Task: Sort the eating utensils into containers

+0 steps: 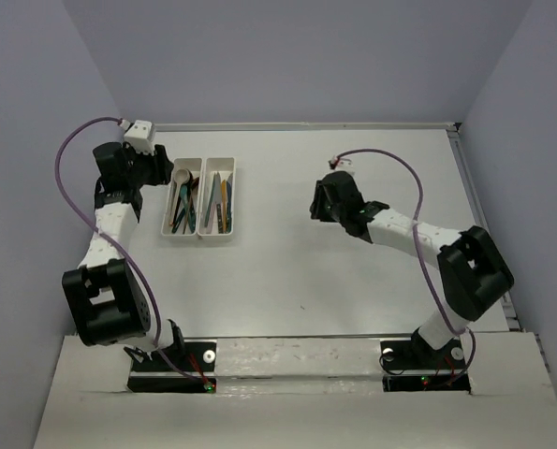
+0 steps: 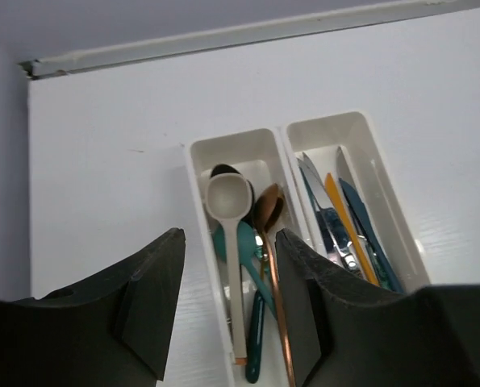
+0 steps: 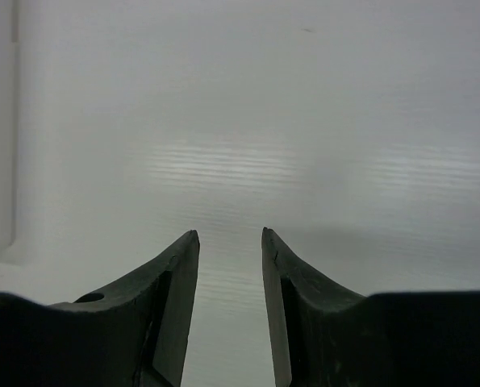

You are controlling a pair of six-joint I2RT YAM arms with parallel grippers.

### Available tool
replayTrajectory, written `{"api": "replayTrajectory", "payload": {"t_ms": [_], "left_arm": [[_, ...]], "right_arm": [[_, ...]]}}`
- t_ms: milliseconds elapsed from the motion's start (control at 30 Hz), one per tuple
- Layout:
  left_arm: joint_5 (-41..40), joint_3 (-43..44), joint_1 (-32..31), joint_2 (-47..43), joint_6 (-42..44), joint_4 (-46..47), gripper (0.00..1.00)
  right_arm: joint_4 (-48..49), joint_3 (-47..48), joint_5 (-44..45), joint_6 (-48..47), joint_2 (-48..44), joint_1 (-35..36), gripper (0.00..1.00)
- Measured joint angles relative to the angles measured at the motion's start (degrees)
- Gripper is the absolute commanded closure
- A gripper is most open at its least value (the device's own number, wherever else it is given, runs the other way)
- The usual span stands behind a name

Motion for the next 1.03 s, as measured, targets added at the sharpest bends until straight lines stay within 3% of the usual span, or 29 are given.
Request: {"api": "replayTrajectory", "payload": {"t_ms": [167,367,600,1033], "left_arm": [[-3.8,-2.6,6.2,-5.4,3.2,0.0,0.38],[-8.3,-9.1,15.6,-6.2,7.3,0.5,0.37],[-11.8,-20.3,17.8,-6.1,10.7,2.6,0.37],[-14.1,-29.3,17.8,-7.5,10.9,10.6,0.34]], "right_arm": [[-2.4,-12.8,-1.1,3.8,-10.9,-12.4,0.49],[-3.5,-25.2,-0.5,6.8,-27.2,-24.9,0.26],[-3.9,-31.1,3.1,6.1,-37.9,-24.7,0.22],[-1.9,-32.5,1.3,3.1,-32.0,-24.7,0.25]]}}
